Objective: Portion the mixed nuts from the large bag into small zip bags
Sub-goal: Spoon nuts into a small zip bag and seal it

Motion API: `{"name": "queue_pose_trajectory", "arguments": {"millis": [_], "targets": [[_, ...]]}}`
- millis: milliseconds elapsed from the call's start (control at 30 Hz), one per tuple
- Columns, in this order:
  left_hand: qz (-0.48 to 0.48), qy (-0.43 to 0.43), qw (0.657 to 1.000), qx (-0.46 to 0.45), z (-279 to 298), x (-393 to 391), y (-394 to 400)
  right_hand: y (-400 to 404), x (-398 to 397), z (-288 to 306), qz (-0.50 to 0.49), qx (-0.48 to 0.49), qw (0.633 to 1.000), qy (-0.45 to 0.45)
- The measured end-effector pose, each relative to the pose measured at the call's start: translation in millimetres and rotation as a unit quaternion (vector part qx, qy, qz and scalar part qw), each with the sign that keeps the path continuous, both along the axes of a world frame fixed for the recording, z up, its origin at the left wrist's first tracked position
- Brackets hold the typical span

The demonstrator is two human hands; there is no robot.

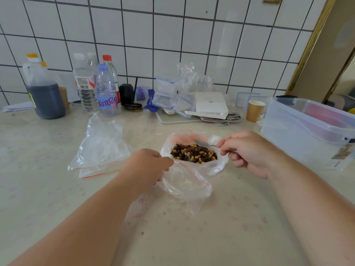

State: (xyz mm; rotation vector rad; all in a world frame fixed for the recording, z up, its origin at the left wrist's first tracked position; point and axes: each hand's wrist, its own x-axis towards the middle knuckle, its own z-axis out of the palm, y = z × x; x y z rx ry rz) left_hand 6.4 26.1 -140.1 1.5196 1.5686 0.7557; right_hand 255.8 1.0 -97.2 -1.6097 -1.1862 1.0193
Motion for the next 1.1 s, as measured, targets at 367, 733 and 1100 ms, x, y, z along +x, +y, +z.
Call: {"name": "queue_pose_trajectory", "arguments": {"millis": [367,733,1100], "targets": [[-0.01,-0.021,1.0,-0.001,-4.6,-1.8,1.7,15.2,-0.5,-39.5,-0.034,0.171,0.964,0.2],[-0.007,-0.027,1.0,-0.004,-6.4,-0.2,1.4,3.5,9.1,-40.5,-0.114,0.235,0.96,-0.104],[-0.023,-0.027,0.999,-0.011,-10.0,0.3,2.7,-3.6,7.8,-38.0,-0.059,0.219,0.941,-0.252]]}}
